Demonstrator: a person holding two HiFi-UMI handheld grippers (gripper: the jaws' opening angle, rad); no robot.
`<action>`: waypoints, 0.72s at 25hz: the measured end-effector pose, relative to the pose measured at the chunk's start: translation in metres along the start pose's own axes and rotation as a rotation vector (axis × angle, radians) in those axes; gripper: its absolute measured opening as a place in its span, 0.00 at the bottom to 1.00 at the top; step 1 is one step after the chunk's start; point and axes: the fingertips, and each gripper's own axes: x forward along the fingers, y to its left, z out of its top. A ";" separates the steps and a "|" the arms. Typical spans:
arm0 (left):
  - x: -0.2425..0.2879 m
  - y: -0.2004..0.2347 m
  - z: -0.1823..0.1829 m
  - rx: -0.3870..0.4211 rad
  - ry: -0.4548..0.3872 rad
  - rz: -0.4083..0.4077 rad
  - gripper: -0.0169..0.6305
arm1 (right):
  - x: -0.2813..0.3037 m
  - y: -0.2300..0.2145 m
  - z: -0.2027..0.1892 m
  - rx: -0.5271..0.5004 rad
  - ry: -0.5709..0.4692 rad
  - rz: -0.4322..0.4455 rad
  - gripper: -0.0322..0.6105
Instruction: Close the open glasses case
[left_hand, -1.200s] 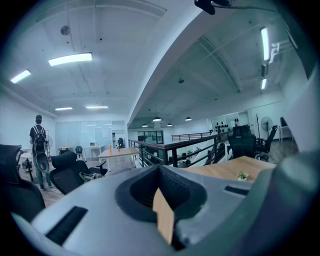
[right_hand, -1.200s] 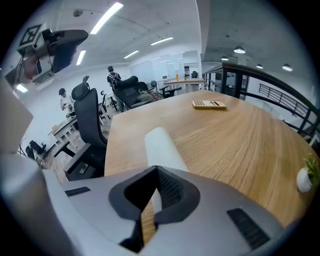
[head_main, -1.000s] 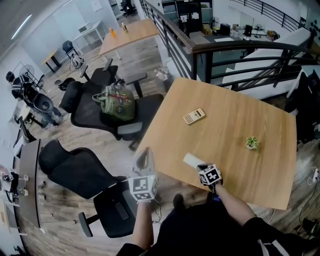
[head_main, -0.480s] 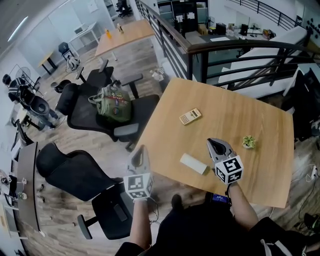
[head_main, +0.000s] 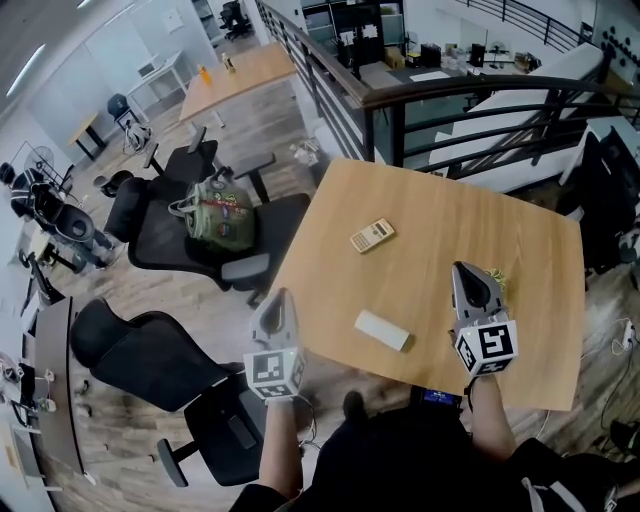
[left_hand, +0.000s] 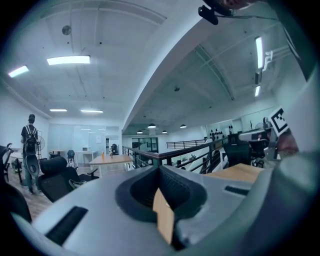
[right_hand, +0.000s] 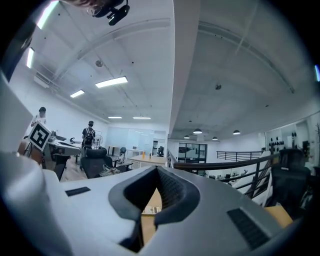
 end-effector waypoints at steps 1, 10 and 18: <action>0.002 -0.002 0.001 -0.001 -0.001 -0.007 0.03 | 0.000 0.000 0.000 0.005 -0.001 -0.001 0.07; 0.008 -0.008 0.002 -0.002 0.003 -0.023 0.03 | -0.002 -0.001 0.001 0.006 -0.005 -0.001 0.07; 0.007 -0.008 0.005 -0.002 0.002 -0.024 0.03 | -0.001 -0.001 0.006 0.001 -0.009 0.000 0.07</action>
